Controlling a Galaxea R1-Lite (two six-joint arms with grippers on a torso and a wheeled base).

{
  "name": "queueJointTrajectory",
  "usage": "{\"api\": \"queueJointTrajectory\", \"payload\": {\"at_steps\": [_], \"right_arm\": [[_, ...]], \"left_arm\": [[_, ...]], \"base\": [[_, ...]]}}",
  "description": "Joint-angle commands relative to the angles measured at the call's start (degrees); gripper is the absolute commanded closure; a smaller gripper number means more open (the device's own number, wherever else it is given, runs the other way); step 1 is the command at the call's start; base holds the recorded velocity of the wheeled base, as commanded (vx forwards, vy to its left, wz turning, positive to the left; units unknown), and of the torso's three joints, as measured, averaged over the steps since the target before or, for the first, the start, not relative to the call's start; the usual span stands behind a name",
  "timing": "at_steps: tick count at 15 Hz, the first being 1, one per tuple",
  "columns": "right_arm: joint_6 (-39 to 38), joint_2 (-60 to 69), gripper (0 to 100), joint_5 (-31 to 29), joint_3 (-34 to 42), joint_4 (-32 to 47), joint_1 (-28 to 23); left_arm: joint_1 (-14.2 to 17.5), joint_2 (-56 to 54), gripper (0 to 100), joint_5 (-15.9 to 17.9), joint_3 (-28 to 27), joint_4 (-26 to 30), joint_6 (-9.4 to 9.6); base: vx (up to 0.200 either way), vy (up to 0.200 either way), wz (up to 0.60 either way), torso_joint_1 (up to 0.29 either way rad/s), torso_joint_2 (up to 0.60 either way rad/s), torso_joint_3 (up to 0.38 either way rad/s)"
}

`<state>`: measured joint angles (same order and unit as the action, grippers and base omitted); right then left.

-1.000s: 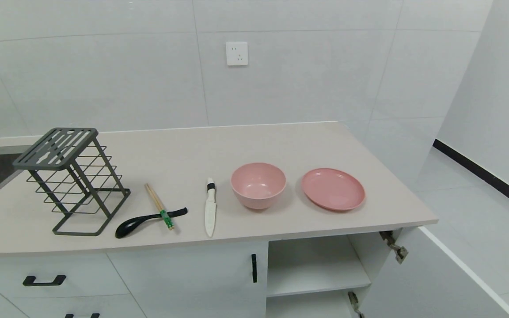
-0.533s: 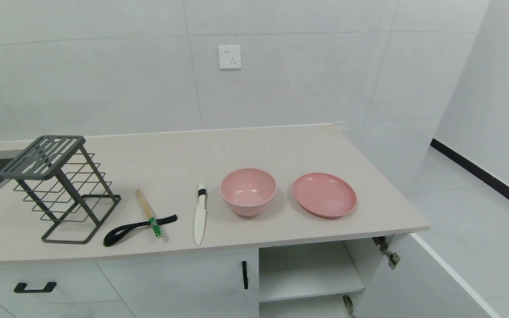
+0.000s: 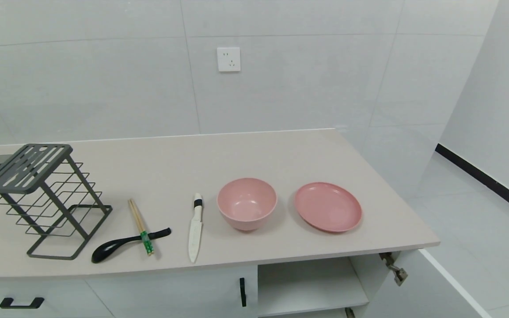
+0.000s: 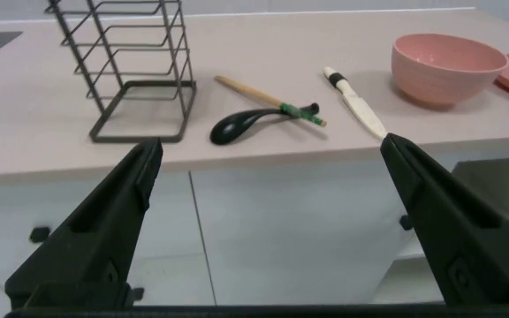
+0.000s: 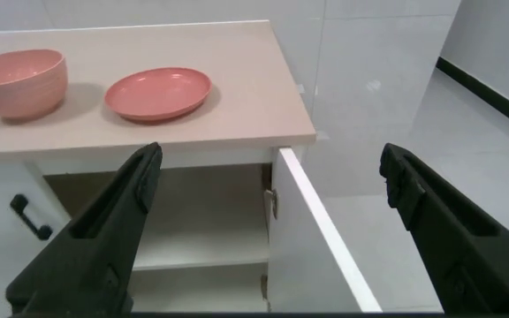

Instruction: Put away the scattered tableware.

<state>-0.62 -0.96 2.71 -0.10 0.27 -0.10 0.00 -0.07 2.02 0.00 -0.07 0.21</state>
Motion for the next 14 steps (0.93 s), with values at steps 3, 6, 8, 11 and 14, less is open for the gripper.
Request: {"api": "queueJointTrajectory", "payload": {"at_steps": [3,6,8,11,14], "right_arm": [[0.1,-0.1,0,0.0,0.0,0.0,0.0],[0.1,-0.1,0,0.0,0.0,0.0,0.0],[0.1,-0.1,0,0.0,0.0,0.0,0.0],[0.1,-0.1,0,0.0,0.0,0.0,0.0],[0.1,-0.1,0,0.0,0.0,0.0,0.0]], "left_arm": [[0.0,0.1,0,0.0,0.0,0.1,0.06],[0.0,0.1,0,0.0,0.0,0.0,0.14],[0.0,0.1,0,0.0,0.0,0.0,0.06],[0.0,0.1,0,0.0,0.0,0.0,0.06],[0.0,0.1,0,0.0,0.0,0.0,0.06]], "base": [[0.000,0.000,0.00,0.000,0.00,0.000],[0.000,0.000,0.00,0.000,0.00,0.000],[0.000,0.200,0.00,0.005,0.00,-0.002],[0.000,0.000,0.00,0.000,0.00,0.000],[0.000,0.000,0.00,0.017,-0.03,-0.015]]}}
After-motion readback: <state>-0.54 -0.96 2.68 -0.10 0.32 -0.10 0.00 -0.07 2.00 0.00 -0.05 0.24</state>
